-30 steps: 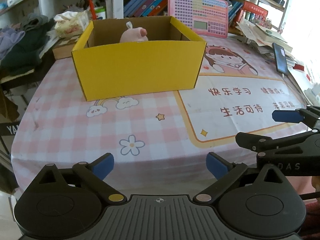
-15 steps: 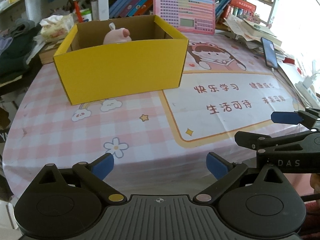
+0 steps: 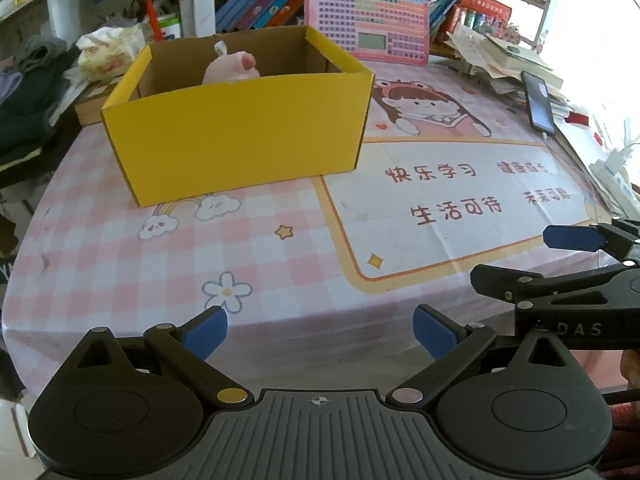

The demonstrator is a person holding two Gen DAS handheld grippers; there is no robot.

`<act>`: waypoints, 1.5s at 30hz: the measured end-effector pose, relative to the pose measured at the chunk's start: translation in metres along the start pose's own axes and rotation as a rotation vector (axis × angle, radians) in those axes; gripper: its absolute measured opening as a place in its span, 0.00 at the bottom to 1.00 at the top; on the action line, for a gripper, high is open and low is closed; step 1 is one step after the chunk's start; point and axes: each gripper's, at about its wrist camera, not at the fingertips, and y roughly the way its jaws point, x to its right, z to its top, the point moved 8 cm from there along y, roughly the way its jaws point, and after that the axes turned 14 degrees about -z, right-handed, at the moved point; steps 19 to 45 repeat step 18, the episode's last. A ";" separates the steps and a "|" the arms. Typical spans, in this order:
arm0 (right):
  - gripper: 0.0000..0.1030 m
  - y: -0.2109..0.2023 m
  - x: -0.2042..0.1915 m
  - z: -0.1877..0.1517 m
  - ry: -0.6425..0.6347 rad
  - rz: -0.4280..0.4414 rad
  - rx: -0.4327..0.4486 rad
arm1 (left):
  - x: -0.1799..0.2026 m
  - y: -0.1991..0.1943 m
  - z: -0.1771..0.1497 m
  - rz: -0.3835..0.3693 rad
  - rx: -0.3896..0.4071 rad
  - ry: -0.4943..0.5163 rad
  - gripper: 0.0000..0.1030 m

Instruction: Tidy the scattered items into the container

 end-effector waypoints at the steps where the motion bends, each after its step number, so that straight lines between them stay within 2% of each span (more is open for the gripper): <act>1: 0.89 0.000 -0.001 0.000 -0.004 0.000 -0.002 | -0.002 0.000 -0.001 0.004 -0.003 -0.008 0.98; 7: 0.89 0.002 -0.007 -0.001 -0.029 0.003 -0.008 | -0.009 0.000 -0.004 0.017 -0.007 -0.044 0.98; 45: 0.90 0.004 -0.009 0.000 -0.034 0.009 -0.013 | -0.008 -0.002 0.000 0.017 0.005 -0.030 0.99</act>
